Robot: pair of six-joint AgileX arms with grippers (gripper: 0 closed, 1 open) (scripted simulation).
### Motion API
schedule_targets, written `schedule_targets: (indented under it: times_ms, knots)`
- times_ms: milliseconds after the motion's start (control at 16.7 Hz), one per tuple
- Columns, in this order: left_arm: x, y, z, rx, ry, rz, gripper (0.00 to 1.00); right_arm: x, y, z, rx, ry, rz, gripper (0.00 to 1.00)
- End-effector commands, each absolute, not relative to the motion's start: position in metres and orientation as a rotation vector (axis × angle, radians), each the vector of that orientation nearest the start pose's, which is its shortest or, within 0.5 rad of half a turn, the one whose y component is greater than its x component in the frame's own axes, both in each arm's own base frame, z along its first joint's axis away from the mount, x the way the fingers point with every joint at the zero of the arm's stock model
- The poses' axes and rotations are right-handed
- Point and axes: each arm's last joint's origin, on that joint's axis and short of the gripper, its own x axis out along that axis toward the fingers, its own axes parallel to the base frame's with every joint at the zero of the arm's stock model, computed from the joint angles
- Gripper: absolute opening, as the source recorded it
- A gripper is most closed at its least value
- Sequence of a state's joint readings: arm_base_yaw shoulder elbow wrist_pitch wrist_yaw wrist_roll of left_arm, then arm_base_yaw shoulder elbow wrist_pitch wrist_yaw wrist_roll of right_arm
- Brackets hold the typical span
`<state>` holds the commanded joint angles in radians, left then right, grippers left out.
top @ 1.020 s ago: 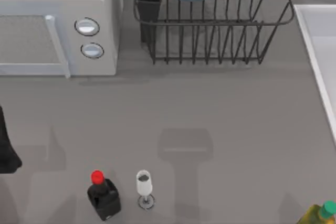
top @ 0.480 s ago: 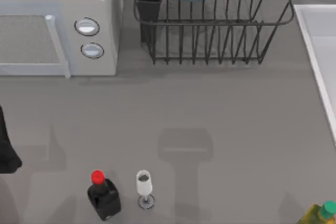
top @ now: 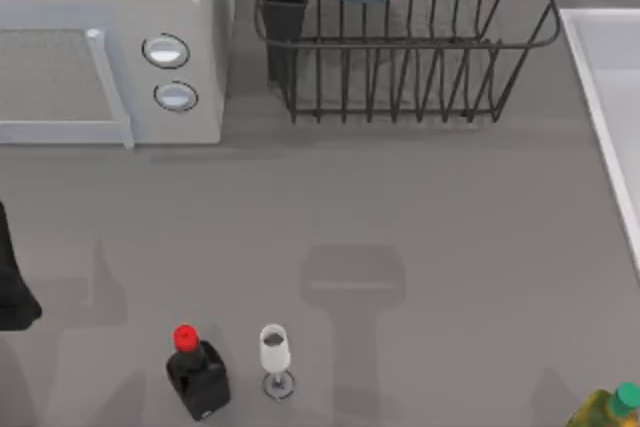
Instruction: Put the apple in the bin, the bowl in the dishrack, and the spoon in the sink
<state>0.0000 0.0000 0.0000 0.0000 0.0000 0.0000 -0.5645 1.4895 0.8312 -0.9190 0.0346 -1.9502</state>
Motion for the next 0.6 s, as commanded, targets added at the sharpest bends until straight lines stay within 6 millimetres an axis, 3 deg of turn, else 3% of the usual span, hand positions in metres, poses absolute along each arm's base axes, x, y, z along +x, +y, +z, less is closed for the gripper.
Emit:
schedule_targets:
  times_ms: [300,600]
  knots:
    - [0.106,-0.001,0.160,0.000,0.000,0.000,1.00,0.194,-0.123,0.211,-1.083,1.328,1.054,0.00]
    - [0.106,-0.001,0.160,0.000,0.000,0.000,1.00,0.193,-0.122,0.213,-1.083,1.328,1.050,0.00]
